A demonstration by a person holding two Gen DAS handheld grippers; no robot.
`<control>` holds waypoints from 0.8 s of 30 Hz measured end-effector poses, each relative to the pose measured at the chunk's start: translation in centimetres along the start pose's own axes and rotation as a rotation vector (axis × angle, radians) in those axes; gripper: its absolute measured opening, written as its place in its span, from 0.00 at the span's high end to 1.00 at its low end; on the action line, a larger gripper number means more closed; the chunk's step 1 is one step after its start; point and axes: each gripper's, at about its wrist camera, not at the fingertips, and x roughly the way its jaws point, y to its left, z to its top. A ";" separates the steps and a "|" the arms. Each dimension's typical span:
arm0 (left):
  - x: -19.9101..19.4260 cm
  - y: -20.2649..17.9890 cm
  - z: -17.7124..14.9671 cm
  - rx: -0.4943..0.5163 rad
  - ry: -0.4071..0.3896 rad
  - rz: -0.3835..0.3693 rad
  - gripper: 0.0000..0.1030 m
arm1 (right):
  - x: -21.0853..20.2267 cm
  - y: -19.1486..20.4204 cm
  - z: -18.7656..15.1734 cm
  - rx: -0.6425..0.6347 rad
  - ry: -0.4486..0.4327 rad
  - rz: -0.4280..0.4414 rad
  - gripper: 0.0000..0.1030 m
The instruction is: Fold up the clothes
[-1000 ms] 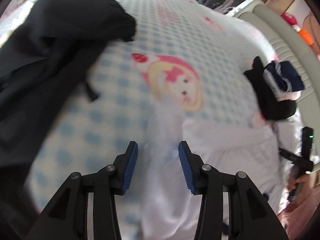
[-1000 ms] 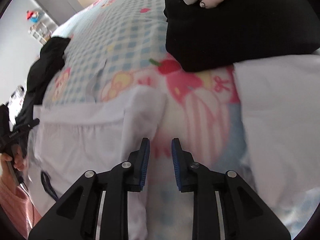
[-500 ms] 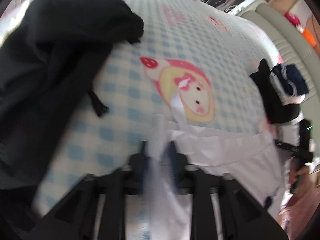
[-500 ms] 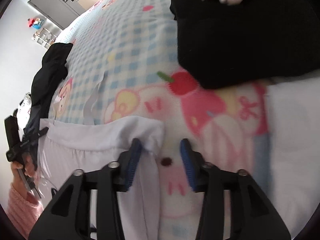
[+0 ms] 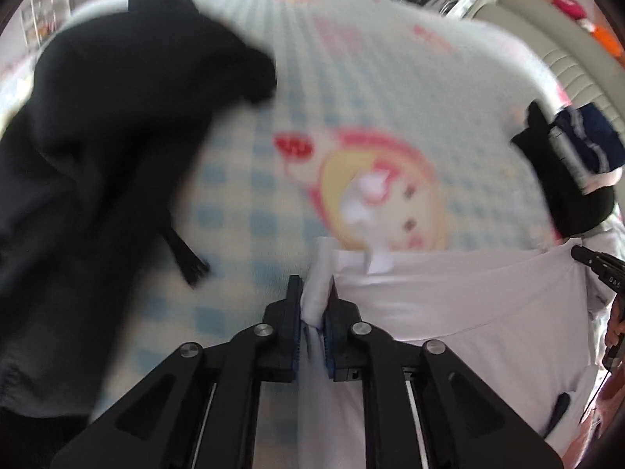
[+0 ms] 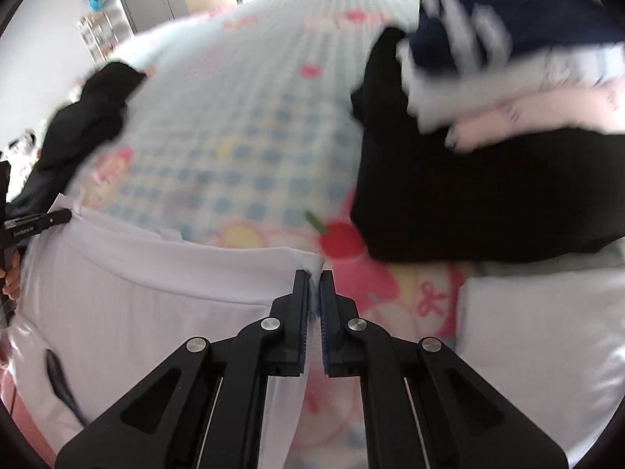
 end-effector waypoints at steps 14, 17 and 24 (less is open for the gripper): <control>-3.5 -0.9 -1.8 0.190 -0.003 0.024 0.57 | -1.8 -1.8 -0.2 0.113 0.016 0.049 0.62; -2.8 0.2 -2.0 0.107 -0.002 -0.019 0.56 | -1.1 -1.7 -1.4 0.101 0.083 0.074 0.62; -2.5 2.1 -2.0 -0.037 -0.054 -0.136 0.56 | -0.3 -2.4 -3.2 0.086 0.100 0.138 0.61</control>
